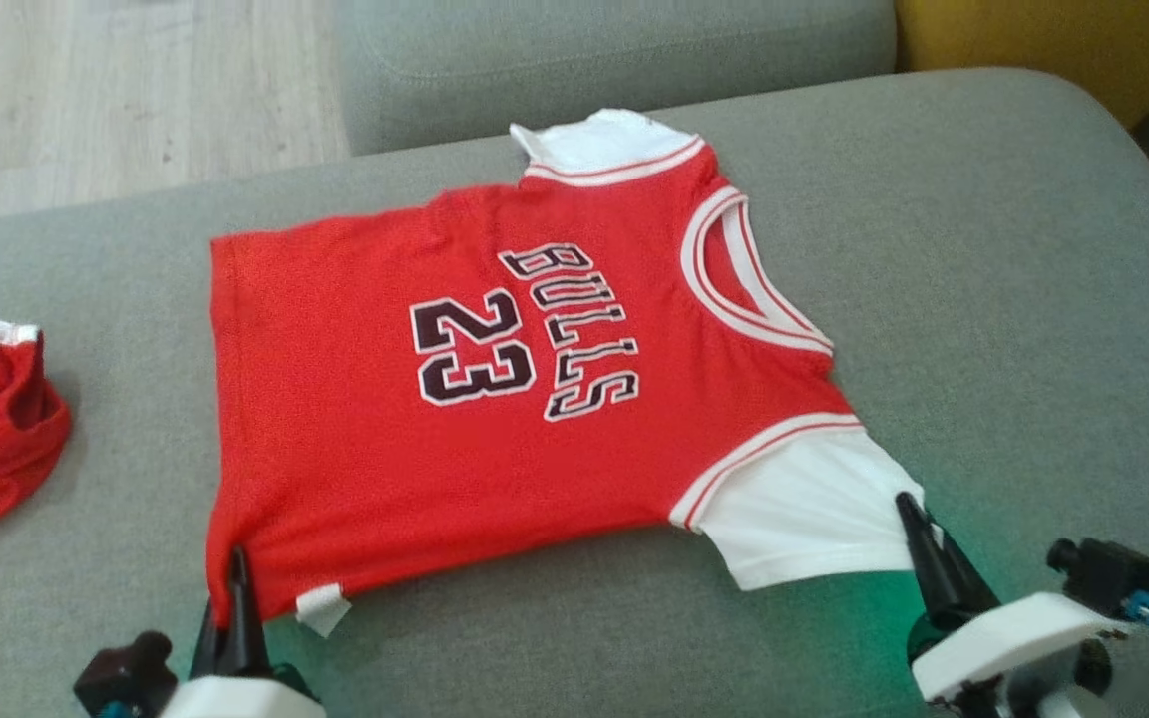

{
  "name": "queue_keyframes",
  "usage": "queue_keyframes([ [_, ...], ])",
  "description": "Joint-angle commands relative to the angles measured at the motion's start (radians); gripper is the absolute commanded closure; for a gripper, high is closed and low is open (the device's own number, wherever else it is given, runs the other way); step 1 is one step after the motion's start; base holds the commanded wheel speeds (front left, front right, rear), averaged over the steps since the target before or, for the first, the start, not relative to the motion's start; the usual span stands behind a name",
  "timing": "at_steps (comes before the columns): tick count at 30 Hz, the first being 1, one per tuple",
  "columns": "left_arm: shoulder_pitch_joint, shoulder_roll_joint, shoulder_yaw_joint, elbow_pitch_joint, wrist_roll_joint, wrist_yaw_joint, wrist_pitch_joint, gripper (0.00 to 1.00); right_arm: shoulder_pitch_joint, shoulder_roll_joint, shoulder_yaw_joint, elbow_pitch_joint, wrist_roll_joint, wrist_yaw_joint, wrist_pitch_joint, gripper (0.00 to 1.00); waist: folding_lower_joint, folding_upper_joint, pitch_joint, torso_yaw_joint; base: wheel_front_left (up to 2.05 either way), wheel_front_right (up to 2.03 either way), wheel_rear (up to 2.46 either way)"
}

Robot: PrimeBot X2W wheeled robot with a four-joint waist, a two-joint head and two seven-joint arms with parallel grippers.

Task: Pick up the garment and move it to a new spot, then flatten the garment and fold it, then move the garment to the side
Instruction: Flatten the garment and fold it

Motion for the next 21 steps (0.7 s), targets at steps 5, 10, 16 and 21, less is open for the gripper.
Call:
queue_keyframes([
  [5,-0.015,0.017,-0.007,-0.049,-0.008,-0.003,-0.005,1.00,-0.032,-0.005,-0.054,-0.097,-0.013,-0.001,0.007,1.00,0.0003,-0.0001,-0.003,0.014,0.00,0.00,0.00],
  [10,-0.090,0.017,-0.023,-0.038,-0.021,-0.005,-0.005,1.00,-0.135,0.029,-0.089,-0.104,-0.049,-0.001,0.008,1.00,0.0003,-0.0001,0.028,0.038,0.00,0.00,0.00],
  [16,-0.194,0.017,-0.042,0.016,-0.005,-0.006,-0.005,1.00,-0.266,0.053,-0.088,-0.042,-0.094,-0.001,0.031,1.00,0.0003,-0.0001,0.066,0.065,0.00,0.00,0.00],
  [21,-0.297,0.017,-0.061,0.100,-0.011,-0.006,-0.005,1.00,-0.384,0.076,-0.080,0.058,-0.125,-0.001,0.038,1.00,0.0003,-0.0001,0.098,0.087,0.00,0.00,0.00],
])
